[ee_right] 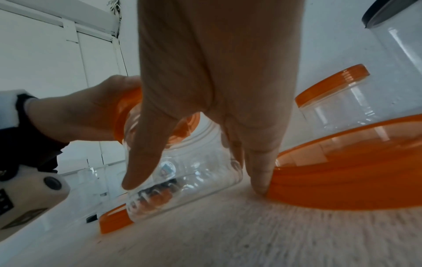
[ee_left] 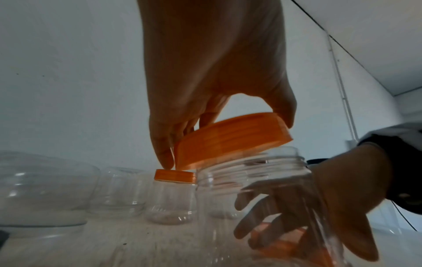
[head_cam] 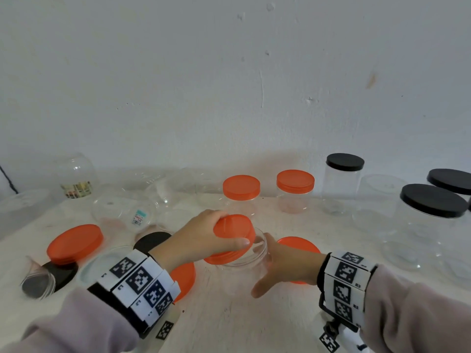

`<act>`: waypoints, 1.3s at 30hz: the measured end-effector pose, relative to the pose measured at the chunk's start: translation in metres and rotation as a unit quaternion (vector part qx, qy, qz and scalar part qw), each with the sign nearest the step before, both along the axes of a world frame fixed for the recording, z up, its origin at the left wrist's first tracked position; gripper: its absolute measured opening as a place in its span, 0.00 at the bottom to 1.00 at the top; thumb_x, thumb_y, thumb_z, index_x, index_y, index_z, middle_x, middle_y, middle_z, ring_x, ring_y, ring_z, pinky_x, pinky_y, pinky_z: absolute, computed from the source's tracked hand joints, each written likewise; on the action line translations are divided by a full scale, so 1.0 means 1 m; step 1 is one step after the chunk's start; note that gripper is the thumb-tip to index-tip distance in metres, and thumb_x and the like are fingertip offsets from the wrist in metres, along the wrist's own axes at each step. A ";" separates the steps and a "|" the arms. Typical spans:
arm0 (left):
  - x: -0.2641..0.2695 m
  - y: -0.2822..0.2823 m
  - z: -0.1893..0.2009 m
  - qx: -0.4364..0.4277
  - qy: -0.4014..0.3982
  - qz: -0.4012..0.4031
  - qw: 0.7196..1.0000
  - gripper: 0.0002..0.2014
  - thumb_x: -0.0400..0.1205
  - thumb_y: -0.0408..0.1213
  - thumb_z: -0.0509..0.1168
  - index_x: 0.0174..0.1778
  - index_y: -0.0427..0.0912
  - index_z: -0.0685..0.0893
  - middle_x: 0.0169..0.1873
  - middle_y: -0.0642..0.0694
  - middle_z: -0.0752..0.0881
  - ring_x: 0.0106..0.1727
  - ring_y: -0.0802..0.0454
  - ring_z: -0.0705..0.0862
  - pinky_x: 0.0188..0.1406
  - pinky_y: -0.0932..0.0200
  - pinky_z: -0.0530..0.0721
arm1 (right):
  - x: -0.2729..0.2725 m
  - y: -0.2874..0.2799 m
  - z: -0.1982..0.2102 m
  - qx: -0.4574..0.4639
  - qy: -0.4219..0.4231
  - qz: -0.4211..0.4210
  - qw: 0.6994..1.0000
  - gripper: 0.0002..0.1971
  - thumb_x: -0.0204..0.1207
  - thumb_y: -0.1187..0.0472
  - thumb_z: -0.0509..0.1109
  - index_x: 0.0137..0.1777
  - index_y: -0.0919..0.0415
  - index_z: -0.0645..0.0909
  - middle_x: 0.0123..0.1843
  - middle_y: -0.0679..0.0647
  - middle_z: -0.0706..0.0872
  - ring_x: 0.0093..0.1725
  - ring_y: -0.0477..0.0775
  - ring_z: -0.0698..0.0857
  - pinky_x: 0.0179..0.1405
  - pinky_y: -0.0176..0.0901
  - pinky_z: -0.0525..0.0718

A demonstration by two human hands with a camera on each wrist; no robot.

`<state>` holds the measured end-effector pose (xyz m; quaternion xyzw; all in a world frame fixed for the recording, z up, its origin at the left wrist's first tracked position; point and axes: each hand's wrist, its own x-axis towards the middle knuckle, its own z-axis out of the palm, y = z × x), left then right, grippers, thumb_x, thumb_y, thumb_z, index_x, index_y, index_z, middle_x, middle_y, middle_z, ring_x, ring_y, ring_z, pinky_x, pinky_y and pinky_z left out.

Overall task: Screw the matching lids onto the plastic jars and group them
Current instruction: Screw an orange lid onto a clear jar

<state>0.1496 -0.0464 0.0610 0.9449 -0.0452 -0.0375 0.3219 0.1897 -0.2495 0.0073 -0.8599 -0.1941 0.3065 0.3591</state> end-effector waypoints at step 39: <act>-0.013 0.002 -0.051 -0.204 0.146 0.012 0.968 0.50 0.67 0.34 0.81 0.78 0.54 0.58 0.69 0.57 0.74 0.70 0.57 0.74 0.60 0.68 0.75 | 0.007 0.037 0.090 -0.227 -0.179 0.227 0.930 0.51 0.67 0.47 0.81 0.83 0.39 0.51 0.82 0.43 0.59 0.79 0.53 0.63 0.75 0.55 0.69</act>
